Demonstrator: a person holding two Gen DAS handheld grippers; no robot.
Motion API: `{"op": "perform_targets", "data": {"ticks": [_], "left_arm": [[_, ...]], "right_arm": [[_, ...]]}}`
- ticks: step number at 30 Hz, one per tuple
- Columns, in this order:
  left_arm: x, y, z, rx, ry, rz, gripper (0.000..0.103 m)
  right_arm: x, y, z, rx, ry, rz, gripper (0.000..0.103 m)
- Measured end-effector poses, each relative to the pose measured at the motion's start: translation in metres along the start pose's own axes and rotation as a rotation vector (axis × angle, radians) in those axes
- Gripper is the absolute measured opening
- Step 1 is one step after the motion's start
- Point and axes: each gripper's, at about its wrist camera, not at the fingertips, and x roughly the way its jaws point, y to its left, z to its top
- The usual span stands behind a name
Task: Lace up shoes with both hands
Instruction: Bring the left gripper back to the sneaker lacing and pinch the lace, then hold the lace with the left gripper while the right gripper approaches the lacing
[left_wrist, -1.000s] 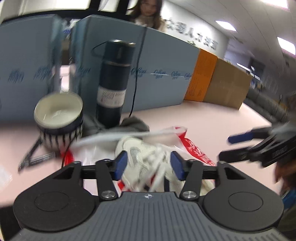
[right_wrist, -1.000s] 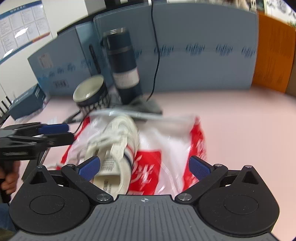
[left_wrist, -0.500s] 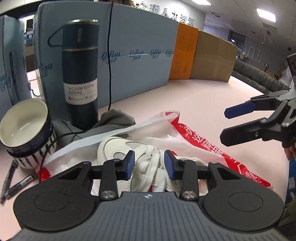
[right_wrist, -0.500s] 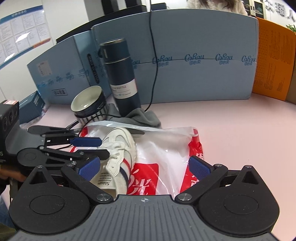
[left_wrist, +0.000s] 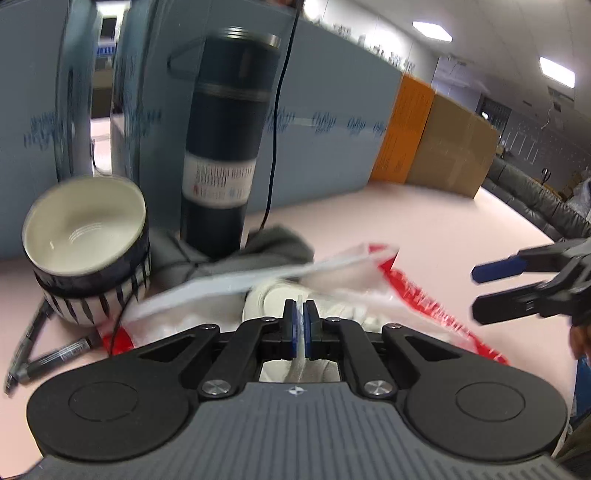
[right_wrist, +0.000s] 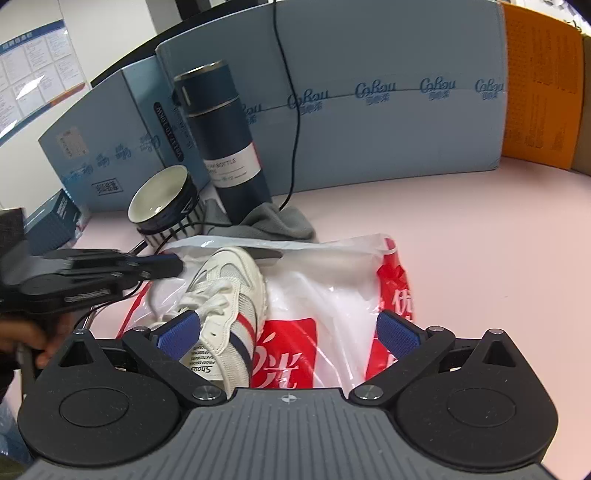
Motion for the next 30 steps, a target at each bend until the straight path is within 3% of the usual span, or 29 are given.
{"op": "perform_targets", "data": {"ticks": [2, 7, 10, 12, 13, 15, 25, 30], "left_arm": [[0.004, 0.002, -0.001, -0.009, 0.005, -0.005, 0.005], [0.008, 0.004, -0.001, -0.044, -0.003, -0.013, 0.023], [0.013, 0.004, -0.001, -0.055, -0.005, -0.028, 0.027], [0.014, 0.004, -0.001, -0.056, -0.009, -0.035, 0.026], [0.014, 0.004, -0.001, -0.057, -0.013, -0.038, 0.013], [0.013, 0.005, -0.001, -0.061, -0.022, -0.044, 0.002], [-0.043, -0.009, 0.004, -0.097, -0.148, -0.081, 0.002], [-0.068, -0.025, -0.009, -0.080, -0.109, -0.142, 0.002]], "right_arm": [[0.000, 0.001, 0.000, -0.010, 0.001, 0.000, 0.103], [0.002, -0.001, 0.002, 0.000, 0.008, -0.006, 0.103], [0.006, -0.001, 0.002, 0.006, 0.018, 0.000, 0.103], [0.007, -0.001, 0.002, 0.008, 0.020, 0.001, 0.103], [0.008, -0.001, 0.002, 0.010, 0.021, 0.001, 0.103], [0.010, -0.002, 0.001, 0.020, 0.025, -0.001, 0.103], [0.006, -0.002, -0.003, 0.025, -0.010, 0.054, 0.103], [0.006, 0.009, -0.011, -0.065, 0.003, 0.033, 0.103]]}}
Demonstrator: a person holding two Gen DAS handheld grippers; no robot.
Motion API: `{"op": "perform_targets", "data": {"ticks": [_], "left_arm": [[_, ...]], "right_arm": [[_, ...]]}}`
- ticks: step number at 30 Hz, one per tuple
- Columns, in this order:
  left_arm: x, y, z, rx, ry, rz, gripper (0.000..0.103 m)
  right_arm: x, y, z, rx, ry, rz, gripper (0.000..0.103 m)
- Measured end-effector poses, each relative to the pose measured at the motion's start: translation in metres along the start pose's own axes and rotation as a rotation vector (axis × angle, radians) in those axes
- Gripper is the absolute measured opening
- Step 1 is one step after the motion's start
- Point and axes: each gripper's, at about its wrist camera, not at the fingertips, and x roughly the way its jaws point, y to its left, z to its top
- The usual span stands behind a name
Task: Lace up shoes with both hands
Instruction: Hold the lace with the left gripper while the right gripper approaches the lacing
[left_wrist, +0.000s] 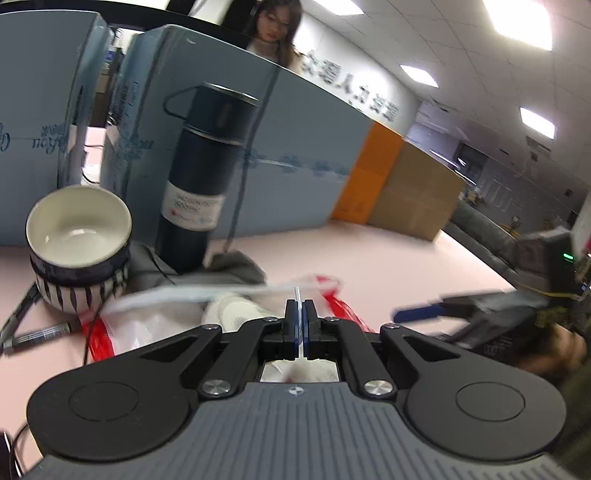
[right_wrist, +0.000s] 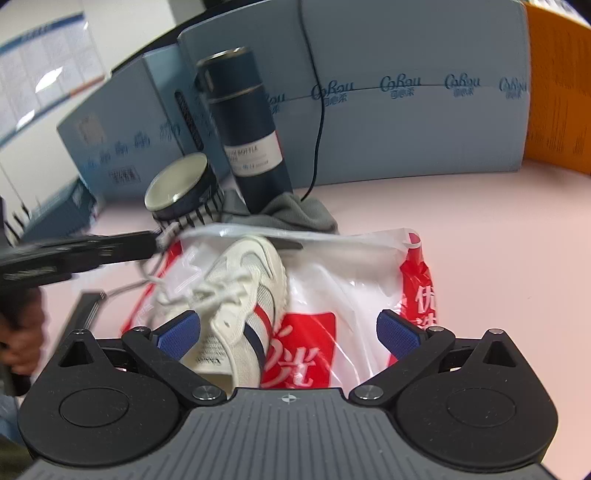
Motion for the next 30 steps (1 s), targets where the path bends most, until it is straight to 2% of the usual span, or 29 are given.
{"op": "perform_targets", "data": {"ticks": [5, 13, 19, 26, 27, 30], "left_arm": [[0.003, -0.017, -0.018, 0.052, 0.092, -0.018, 0.002], [0.014, -0.033, -0.031, 0.115, 0.136, 0.008, 0.003], [0.016, -0.038, -0.034, 0.153, 0.144, 0.037, 0.009], [0.013, -0.038, -0.033, 0.161, 0.123, 0.037, 0.006], [0.011, -0.038, -0.033, 0.155, 0.112, 0.031, 0.002], [0.002, -0.037, -0.024, 0.111, 0.067, 0.014, 0.002]], "right_arm": [[0.002, 0.001, -0.005, -0.015, 0.008, 0.000, 0.103], [-0.001, 0.002, -0.004, -0.024, 0.001, 0.002, 0.103], [-0.001, 0.003, -0.005, -0.023, 0.006, 0.008, 0.103], [-0.003, 0.004, -0.006, -0.037, -0.009, 0.025, 0.103], [-0.004, 0.006, -0.007, -0.056, -0.018, 0.030, 0.103], [-0.006, 0.017, -0.014, -0.184, -0.065, 0.011, 0.103]]}}
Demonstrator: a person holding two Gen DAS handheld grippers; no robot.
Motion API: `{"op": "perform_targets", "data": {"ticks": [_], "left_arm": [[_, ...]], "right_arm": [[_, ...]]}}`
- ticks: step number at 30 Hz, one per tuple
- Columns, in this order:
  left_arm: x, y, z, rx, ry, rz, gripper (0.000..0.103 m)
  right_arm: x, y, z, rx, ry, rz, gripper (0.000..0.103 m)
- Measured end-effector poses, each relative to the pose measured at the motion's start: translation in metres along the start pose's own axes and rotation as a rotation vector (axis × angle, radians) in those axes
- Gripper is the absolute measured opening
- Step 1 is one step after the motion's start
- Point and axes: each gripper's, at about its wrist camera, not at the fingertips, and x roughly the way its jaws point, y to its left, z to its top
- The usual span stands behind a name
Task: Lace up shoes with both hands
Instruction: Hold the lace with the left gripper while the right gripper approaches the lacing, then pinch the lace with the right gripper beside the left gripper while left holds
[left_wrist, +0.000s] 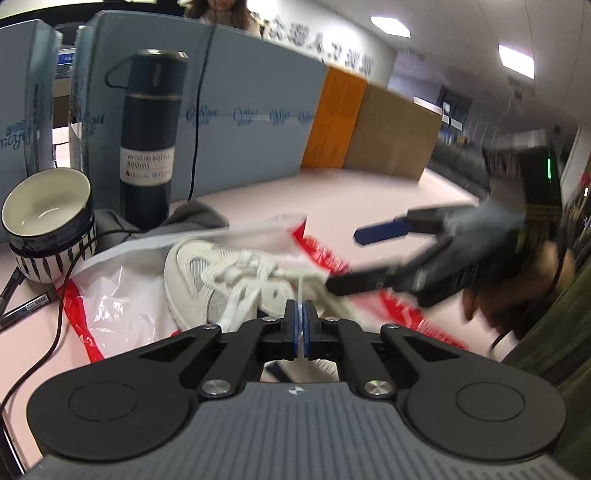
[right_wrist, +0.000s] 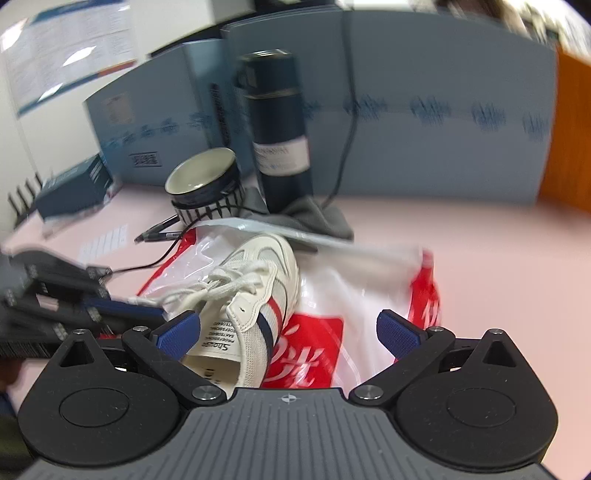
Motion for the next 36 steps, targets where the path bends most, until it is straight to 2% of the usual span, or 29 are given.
{"op": "perform_targets", "data": {"ticks": [4, 8, 13, 14, 15, 17, 20, 21, 25, 28, 32, 35, 36], "left_arm": [[-0.001, 0.001, 0.011, 0.006, -0.026, 0.021, 0.002], [0.004, 0.001, 0.017, 0.022, -0.025, 0.034, 0.002], [0.013, -0.004, 0.018, 0.086, -0.001, 0.076, 0.002], [0.013, -0.004, 0.019, 0.089, 0.000, 0.079, 0.002], [0.013, -0.004, 0.019, 0.091, 0.002, 0.084, 0.002], [0.013, -0.004, 0.019, 0.099, 0.004, 0.095, 0.002], [0.010, -0.005, 0.020, 0.108, 0.004, 0.109, 0.002], [0.010, -0.006, 0.020, 0.114, 0.008, 0.112, 0.002], [0.014, -0.010, 0.019, 0.157, 0.033, 0.119, 0.002], [0.020, -0.015, 0.015, 0.194, 0.057, 0.126, 0.002], [0.027, -0.018, 0.014, 0.216, 0.074, 0.116, 0.004], [0.034, -0.025, 0.015, 0.274, 0.100, 0.120, 0.003], [0.037, -0.028, 0.015, 0.297, 0.111, 0.123, 0.003]], "right_arm": [[0.007, 0.015, -0.004, -0.136, 0.010, 0.001, 0.103], [0.017, 0.020, -0.005, -0.176, 0.046, -0.039, 0.103], [0.007, 0.014, -0.005, -0.170, -0.053, -0.020, 0.098], [0.006, 0.014, -0.005, -0.182, -0.065, -0.013, 0.090], [0.006, 0.014, -0.004, -0.198, -0.057, 0.000, 0.068], [0.011, 0.014, -0.003, -0.206, -0.023, 0.027, 0.042], [0.017, 0.009, -0.003, -0.150, 0.022, 0.084, 0.023], [0.017, 0.007, -0.002, -0.119, 0.027, 0.107, 0.018], [0.018, -0.010, -0.001, 0.056, 0.039, 0.186, 0.018], [0.025, -0.042, -0.012, 0.378, 0.047, 0.312, 0.018], [0.042, -0.079, -0.044, 0.818, 0.073, 0.484, 0.018], [0.052, -0.091, -0.065, 1.025, 0.074, 0.562, 0.018], [0.053, -0.092, -0.069, 1.058, 0.073, 0.576, 0.018]]}}
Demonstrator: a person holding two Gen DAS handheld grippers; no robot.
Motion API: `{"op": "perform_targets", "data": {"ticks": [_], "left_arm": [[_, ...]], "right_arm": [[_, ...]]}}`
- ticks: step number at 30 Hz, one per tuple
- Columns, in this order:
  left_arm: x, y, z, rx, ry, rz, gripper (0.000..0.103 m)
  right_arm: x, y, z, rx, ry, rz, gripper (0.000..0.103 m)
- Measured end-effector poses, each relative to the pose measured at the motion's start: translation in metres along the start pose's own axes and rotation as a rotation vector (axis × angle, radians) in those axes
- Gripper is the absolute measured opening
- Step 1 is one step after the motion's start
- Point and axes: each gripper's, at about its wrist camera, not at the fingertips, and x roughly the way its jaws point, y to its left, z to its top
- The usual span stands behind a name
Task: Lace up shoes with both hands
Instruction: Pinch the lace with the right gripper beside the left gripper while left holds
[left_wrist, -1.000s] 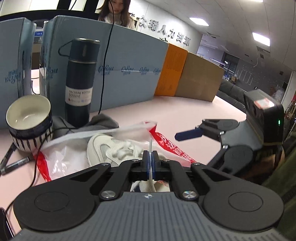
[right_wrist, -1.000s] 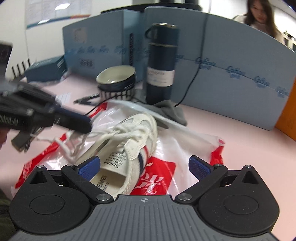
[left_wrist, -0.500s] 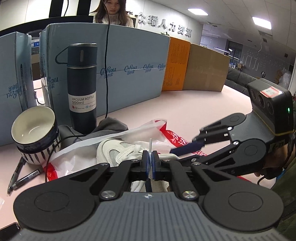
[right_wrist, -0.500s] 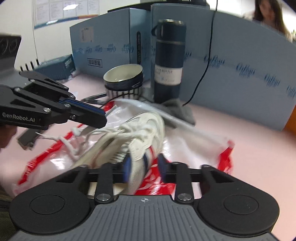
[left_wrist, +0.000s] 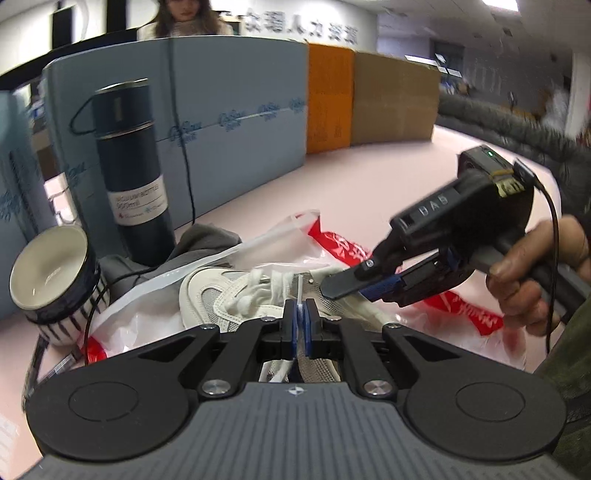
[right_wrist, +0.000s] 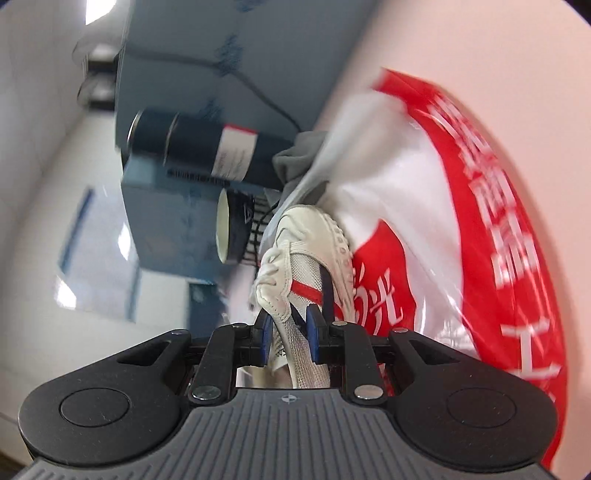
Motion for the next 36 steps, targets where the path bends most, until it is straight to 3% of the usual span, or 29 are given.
{"op": "perform_targets", "data": {"ticks": [6, 36], "left_arm": [[0.011, -0.008, 0.006, 0.083, 0.046, 0.010, 0.003], [0.035, -0.011, 0.012, 0.119, 0.101, 0.000, 0.002]], "right_arm": [[0.005, -0.007, -0.002, 0.077, -0.001, 0.040, 0.018], [0.001, -0.019, 0.002, 0.114, 0.001, 0.069, 0.019]]}}
